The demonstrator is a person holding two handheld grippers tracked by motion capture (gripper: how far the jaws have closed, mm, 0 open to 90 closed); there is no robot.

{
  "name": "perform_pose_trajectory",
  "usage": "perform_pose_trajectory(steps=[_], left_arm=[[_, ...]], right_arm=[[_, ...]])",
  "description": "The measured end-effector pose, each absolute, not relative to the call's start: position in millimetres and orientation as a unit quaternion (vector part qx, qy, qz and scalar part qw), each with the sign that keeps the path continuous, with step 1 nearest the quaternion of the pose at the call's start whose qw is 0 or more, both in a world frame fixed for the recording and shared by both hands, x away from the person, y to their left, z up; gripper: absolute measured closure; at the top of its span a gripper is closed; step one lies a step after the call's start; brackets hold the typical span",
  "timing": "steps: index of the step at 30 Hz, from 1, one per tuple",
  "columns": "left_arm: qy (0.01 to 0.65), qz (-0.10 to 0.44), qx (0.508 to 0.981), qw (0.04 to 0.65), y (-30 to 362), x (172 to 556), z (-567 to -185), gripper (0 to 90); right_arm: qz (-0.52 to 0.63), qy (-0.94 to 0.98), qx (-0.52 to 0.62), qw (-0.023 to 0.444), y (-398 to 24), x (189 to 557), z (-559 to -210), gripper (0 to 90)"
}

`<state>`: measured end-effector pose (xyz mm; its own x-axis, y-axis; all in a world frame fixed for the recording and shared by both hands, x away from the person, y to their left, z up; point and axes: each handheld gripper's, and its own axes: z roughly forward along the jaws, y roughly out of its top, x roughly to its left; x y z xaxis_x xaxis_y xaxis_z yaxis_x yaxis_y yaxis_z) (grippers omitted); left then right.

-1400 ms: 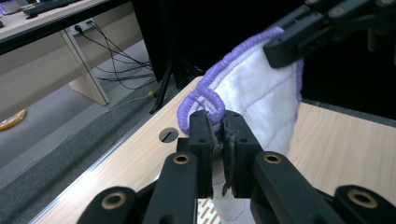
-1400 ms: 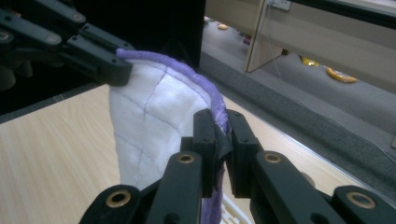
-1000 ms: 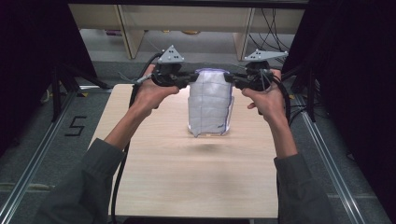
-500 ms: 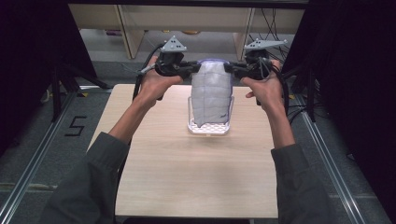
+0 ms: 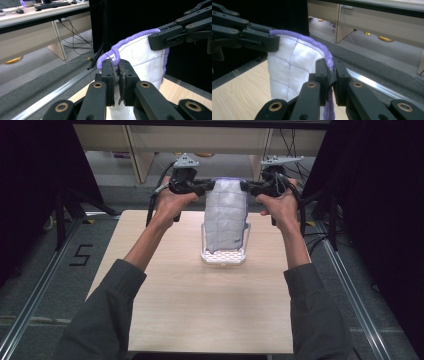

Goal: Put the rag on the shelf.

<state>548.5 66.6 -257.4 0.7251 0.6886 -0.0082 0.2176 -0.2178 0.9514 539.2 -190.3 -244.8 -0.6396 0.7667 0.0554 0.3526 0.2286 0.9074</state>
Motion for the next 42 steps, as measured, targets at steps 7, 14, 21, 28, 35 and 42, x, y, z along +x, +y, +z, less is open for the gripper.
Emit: perform_pose_trajectory(steps=[7, 14, 21, 28, 35, 42], left_arm=[[0.324, 0.197, 0.739, 0.557, 62, 570, -275, 83.3], [0.338, 0.183, 0.738, 0.555, 59, 583, -289, 82.8], [0.370, 0.159, 0.734, 0.547, 61, 602, -315, 82.7], [0.386, 0.153, 0.746, 0.521, 58, 617, -343, 82.6], [0.393, 0.136, 0.758, 0.502, 58, 620, -359, 81.8], [0.399, 0.128, 0.765, 0.489, 60, 615, -355, 65.0]], right_arm=[[0.488, 0.752, 0.393, 0.205, -184, 566, -257, 84.6], [0.472, 0.753, 0.424, 0.176, -182, 589, -278, 84.5], [0.434, 0.764, 0.446, 0.168, -177, 608, -299, 84.4], [0.391, 0.784, 0.455, 0.162, -178, 618, -321, 84.4], [0.362, 0.788, 0.479, 0.134, -181, 620, -337, 84.1], [0.366, 0.767, 0.510, 0.131, -183, 620, -340, 65.5]])
